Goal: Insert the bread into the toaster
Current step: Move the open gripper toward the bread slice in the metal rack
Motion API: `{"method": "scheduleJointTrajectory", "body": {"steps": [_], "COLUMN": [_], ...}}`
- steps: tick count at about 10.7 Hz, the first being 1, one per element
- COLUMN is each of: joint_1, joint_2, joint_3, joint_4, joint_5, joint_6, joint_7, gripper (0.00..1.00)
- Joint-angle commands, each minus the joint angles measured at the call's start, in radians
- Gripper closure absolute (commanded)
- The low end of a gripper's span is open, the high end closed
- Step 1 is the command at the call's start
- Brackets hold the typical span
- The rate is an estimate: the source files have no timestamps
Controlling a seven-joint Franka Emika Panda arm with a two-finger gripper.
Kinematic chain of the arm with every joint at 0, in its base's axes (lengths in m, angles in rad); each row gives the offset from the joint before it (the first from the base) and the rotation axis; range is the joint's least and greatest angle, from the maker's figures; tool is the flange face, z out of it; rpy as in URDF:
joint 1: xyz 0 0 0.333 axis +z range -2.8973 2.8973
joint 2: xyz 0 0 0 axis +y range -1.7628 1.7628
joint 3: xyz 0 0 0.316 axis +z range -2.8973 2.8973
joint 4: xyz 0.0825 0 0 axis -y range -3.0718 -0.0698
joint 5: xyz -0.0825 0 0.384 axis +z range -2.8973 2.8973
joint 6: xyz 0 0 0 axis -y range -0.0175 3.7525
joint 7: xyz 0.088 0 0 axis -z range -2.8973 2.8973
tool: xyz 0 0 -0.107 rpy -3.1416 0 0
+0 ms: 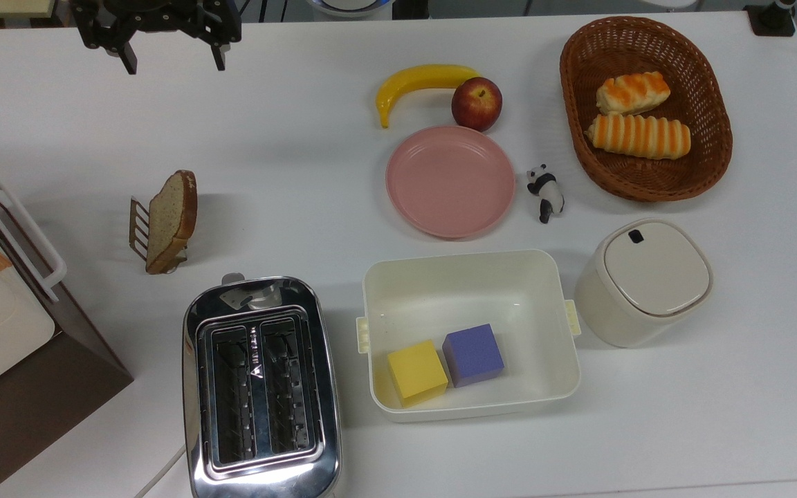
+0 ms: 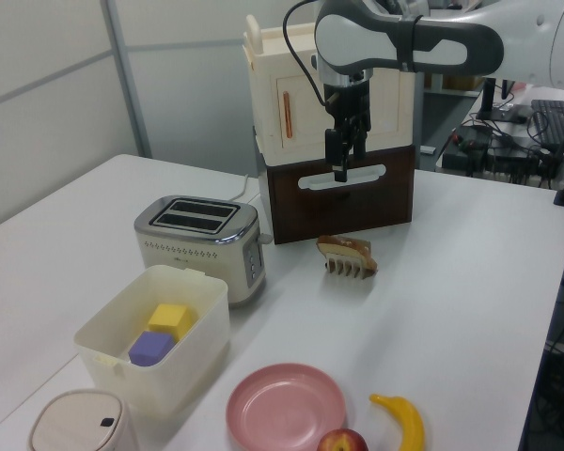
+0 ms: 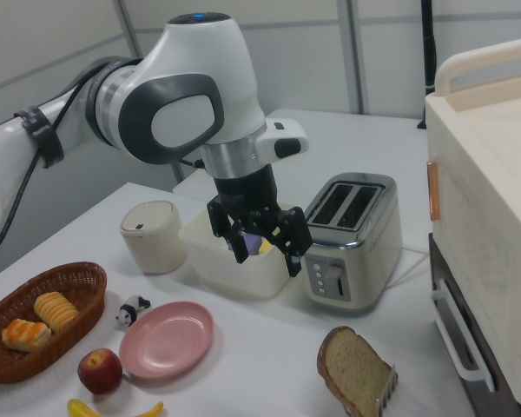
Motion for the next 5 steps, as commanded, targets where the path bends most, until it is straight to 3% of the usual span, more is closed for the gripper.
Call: {"method": "scheduleJointTrajectory", "body": {"steps": [1, 5], "joint_1": [0.024, 0.027], "joint_2": [-0.018, -0.018], "joint_3": [-0.02, -0.015], "joint_4": [-0.021, -0.021], "joint_5": [-0.017, -0.017], "joint_6": [-0.014, -0.016], "joint_7": [-0.019, -0.017], "gripper": [0.0, 0.0]}}
